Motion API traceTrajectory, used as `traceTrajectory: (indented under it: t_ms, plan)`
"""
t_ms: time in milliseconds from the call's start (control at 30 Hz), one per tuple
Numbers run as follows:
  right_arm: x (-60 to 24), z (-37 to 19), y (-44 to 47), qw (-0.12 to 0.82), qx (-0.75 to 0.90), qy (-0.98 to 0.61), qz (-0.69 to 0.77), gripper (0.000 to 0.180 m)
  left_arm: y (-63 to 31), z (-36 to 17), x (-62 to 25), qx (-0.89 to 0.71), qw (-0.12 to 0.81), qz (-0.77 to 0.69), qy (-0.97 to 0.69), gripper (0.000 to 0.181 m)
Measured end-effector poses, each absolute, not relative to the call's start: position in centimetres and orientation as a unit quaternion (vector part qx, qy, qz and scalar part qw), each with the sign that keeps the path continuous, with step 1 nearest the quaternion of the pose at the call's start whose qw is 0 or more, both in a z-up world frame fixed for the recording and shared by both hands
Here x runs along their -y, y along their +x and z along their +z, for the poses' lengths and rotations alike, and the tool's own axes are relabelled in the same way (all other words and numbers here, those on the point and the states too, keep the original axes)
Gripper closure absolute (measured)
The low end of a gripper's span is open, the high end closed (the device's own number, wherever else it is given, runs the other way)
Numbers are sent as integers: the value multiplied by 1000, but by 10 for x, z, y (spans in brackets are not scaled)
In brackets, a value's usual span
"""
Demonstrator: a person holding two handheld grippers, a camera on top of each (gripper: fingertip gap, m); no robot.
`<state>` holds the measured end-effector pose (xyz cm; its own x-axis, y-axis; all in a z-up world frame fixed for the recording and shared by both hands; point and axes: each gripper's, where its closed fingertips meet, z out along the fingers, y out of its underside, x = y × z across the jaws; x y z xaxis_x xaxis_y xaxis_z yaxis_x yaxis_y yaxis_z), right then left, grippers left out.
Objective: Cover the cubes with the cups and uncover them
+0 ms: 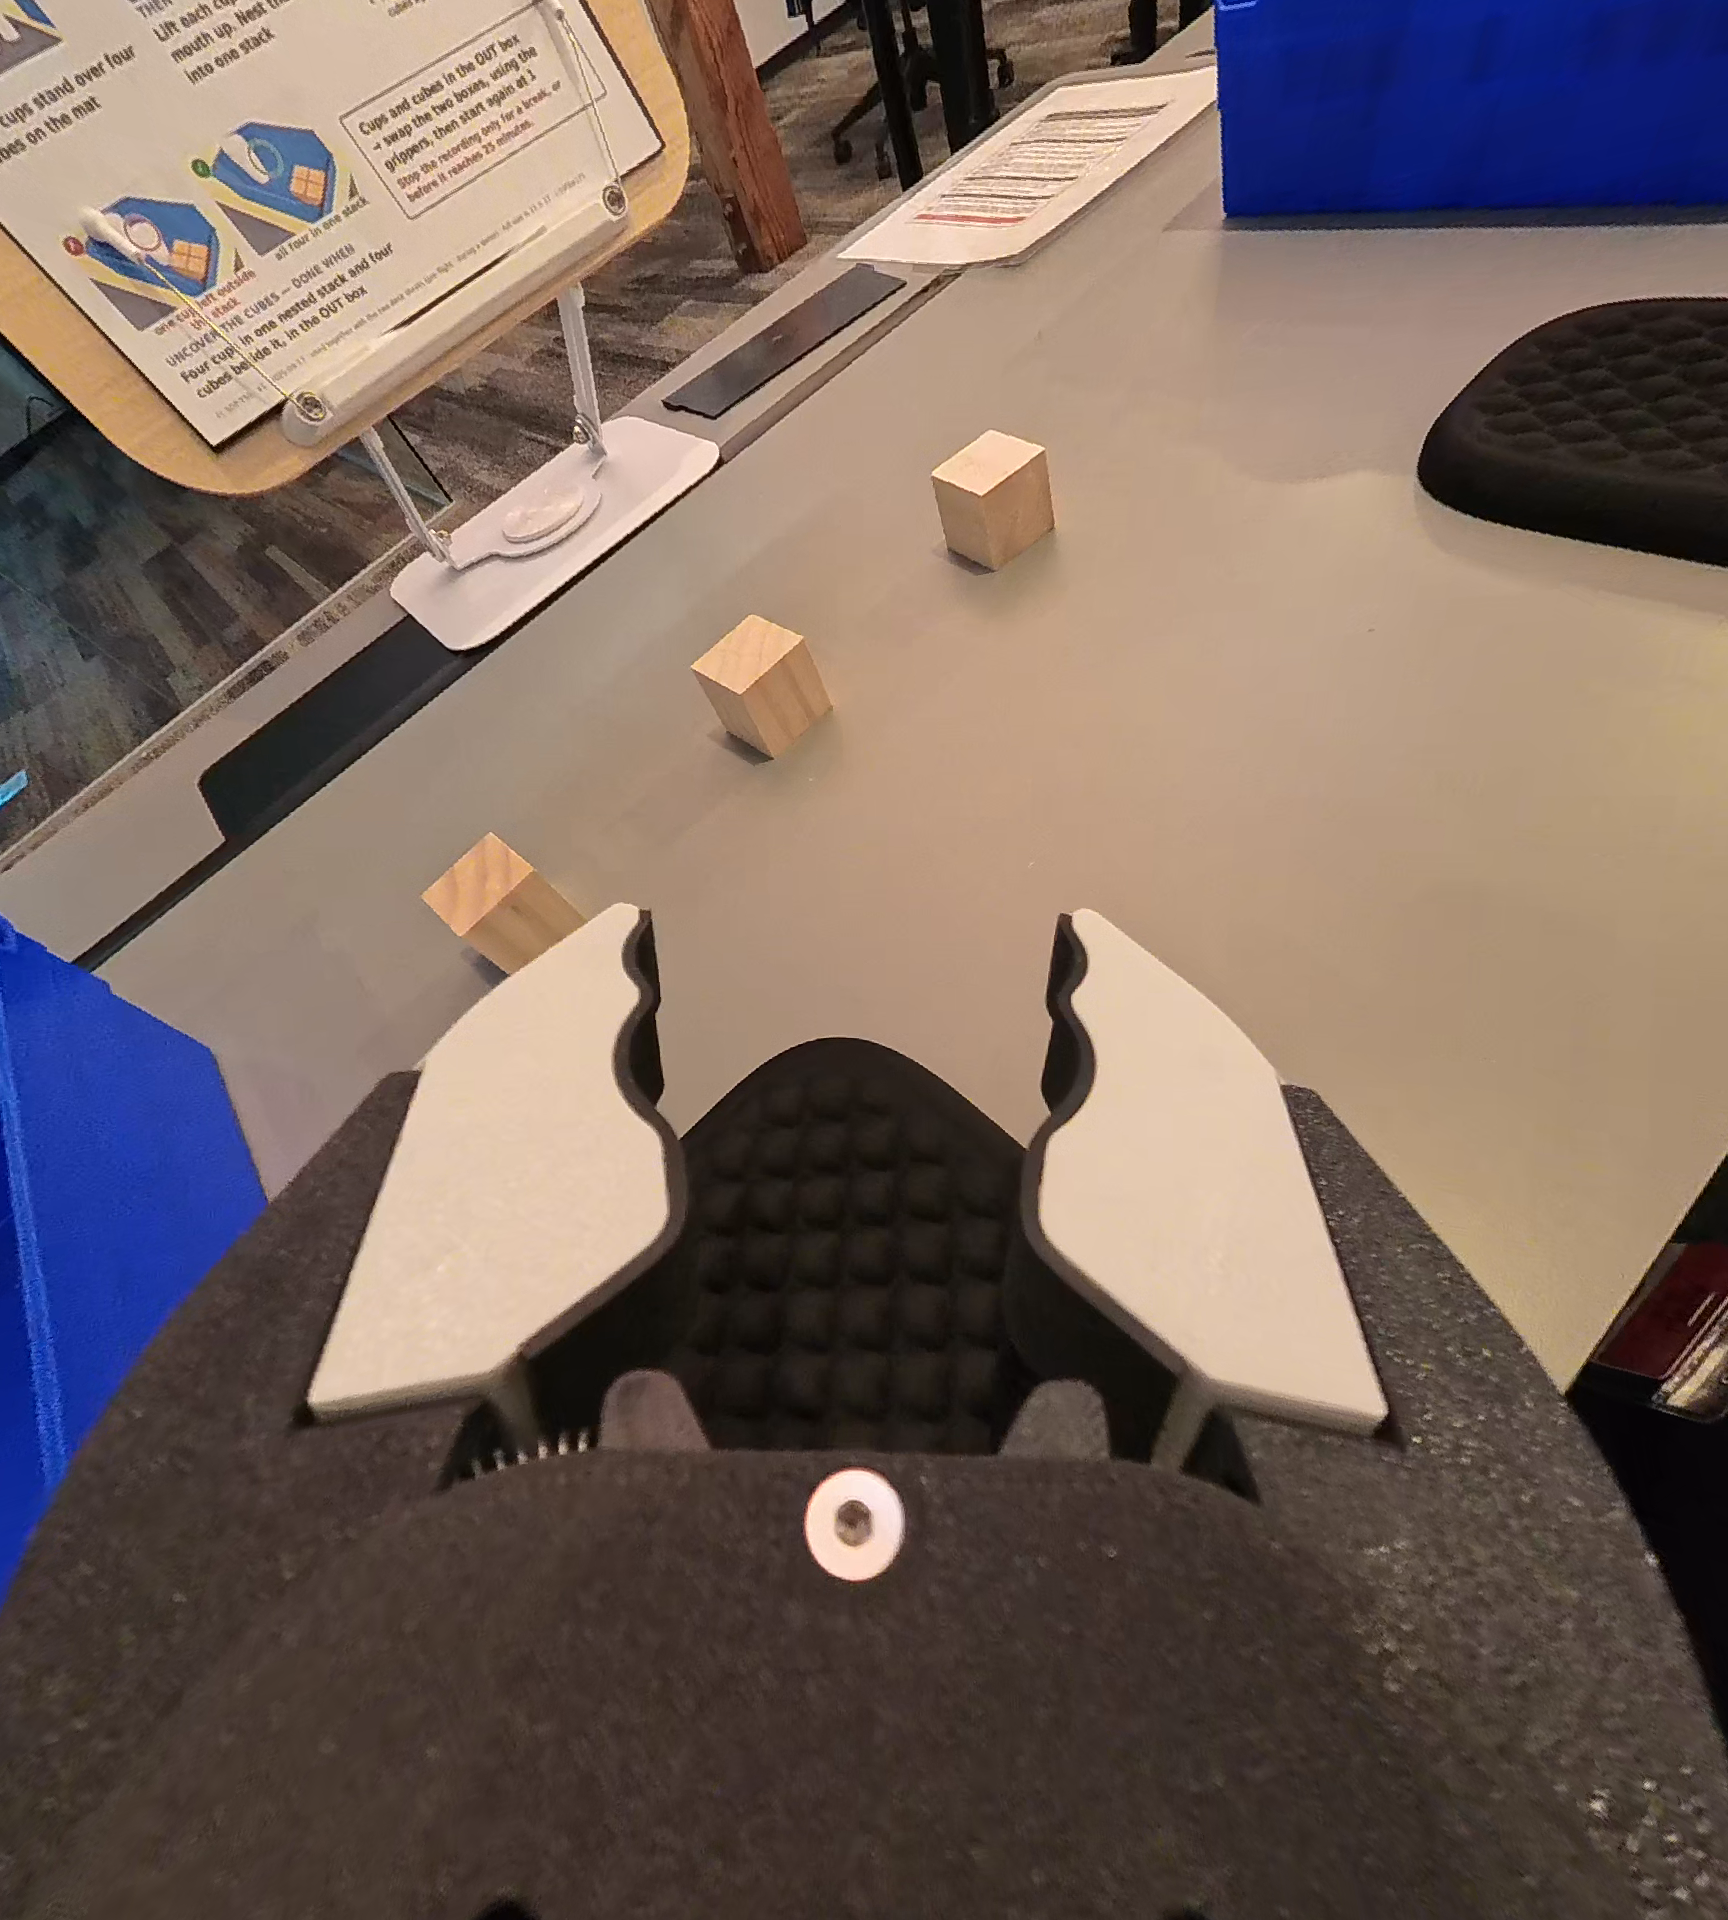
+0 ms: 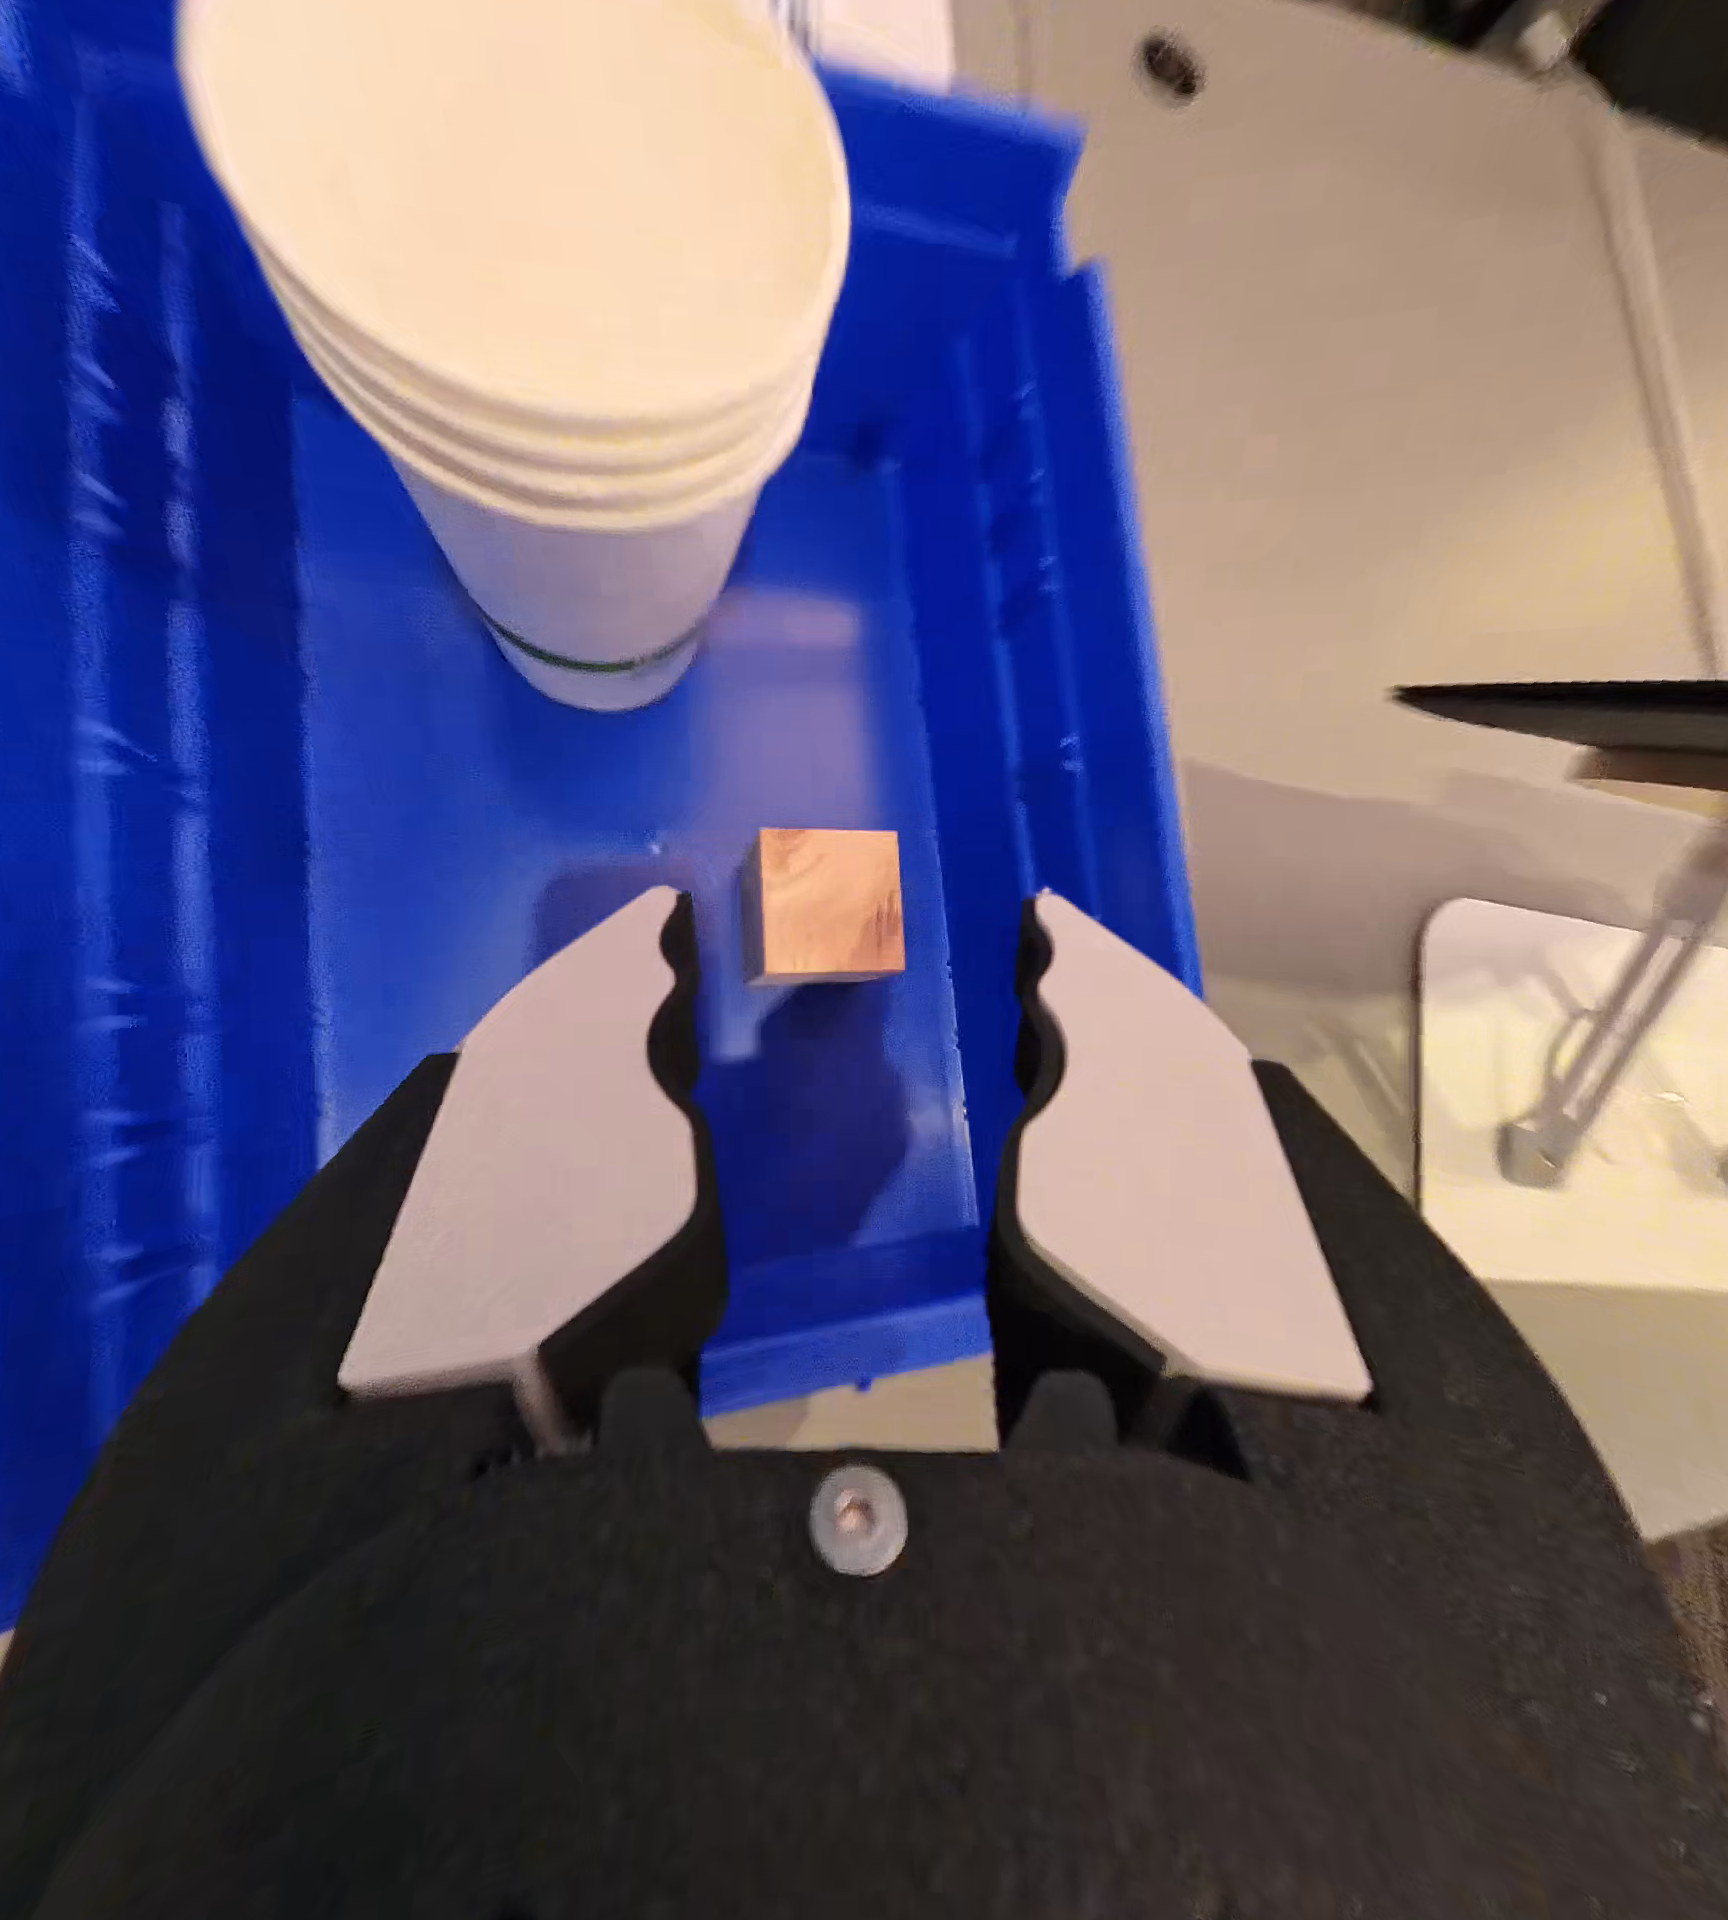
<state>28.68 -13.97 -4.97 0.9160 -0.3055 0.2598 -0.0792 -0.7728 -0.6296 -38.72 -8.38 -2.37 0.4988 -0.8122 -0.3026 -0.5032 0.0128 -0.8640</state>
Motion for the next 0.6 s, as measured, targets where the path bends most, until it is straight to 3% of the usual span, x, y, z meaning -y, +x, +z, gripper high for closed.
traceTrajectory:
  t_ms: [133,233,433,600]
  plan:
    - [126,19,218,447,-104,-872,-171,125,-381,-29,84,-479,524,-156,-687,109]
    - [94,40,134,524,-35,-844,-109,125,-376,-32,83,-484,518,-157,-687,109]
    - [26,1,-43,526,153,-835,56,115,-372,-28,91,-494,521,-159,-678,109]
    - [-7,-35,-124,502,436,-747,26,114,-388,-25,95,-491,523,-142,-682,109]
